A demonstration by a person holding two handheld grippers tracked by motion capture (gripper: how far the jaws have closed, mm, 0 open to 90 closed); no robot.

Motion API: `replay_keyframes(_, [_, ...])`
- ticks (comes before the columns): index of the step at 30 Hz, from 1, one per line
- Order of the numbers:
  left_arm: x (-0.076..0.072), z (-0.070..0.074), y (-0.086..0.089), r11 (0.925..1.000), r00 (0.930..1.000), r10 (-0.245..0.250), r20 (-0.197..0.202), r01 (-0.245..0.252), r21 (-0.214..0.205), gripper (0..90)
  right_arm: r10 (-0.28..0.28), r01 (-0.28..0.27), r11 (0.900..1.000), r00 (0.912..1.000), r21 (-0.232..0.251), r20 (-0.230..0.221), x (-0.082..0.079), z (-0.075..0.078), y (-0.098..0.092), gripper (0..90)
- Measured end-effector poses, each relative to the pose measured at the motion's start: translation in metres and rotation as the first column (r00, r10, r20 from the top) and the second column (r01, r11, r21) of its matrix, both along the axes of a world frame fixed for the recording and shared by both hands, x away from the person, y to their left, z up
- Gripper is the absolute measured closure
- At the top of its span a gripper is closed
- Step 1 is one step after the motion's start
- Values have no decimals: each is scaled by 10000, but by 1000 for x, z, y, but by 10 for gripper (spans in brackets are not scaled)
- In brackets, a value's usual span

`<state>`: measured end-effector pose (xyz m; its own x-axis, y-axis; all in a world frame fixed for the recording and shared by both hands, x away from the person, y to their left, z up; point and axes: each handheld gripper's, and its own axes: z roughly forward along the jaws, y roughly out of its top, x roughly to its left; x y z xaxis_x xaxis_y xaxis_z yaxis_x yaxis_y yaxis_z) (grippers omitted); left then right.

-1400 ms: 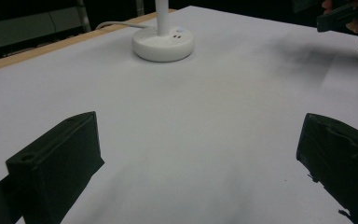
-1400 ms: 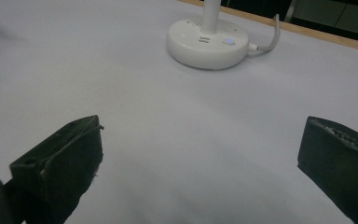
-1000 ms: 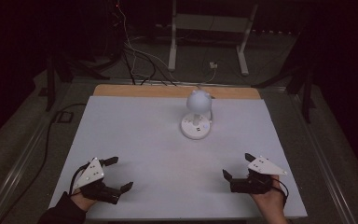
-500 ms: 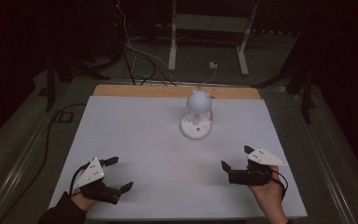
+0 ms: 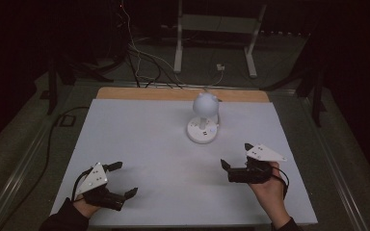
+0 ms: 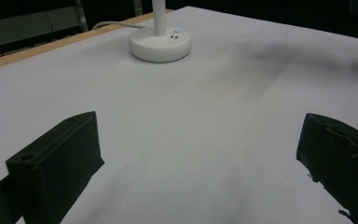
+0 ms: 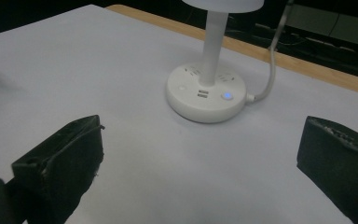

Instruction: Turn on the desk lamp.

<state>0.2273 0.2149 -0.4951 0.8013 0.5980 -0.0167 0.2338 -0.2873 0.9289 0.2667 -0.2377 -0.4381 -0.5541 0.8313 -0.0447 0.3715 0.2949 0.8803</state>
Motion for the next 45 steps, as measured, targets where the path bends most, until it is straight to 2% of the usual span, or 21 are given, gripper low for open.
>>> replay_keyframes(11, [0, 0, 0, 10000, 10000, -30, -10, 30, -5, 4, -175, 174, 9998, 9997, 54, 149, 9, 8, 13, 2])
replay_keyframes(17, [0, 0, 0, 10000, 10000, -33, 0, 33, 6, 4, -200, 201, 9998, 9994, -47, 266, 14, 11, 24, 2])
replay_keyframes(25, [0, 0, 0, 10000, 10000, -29, 0, 29, -1, 4, -257, 252, 9996, 9991, 162, 326, 25, 15, 41, 2])
replay_keyframes(28, [-1, 1, 0, 10000, 10000, -45, 5, 45, -9, 4, -312, 308, 9995, 9985, 89, 458, 28, 16, 48, 2])
replay_keyframes(39, [-1, 1, 0, 9999, 9999, -92, 49, 92, -39, 4, -541, 526, 9979, 9977, 365, 404, 41, 14, 74, 2])
replay_keyframes(42, [-1, 1, 0, 10000, 9999, -91, 58, 91, -28, 4, -819, 796, 9954, 9957, 531, 434, 45, 12, 82, 2])
replay_keyframes(45, [-2, 1, 0, 9999, 9999, -96, 58, 97, -61, 4, -1014, 976, 9937, 9925, 559, 690, 48, 10, 90, 1])
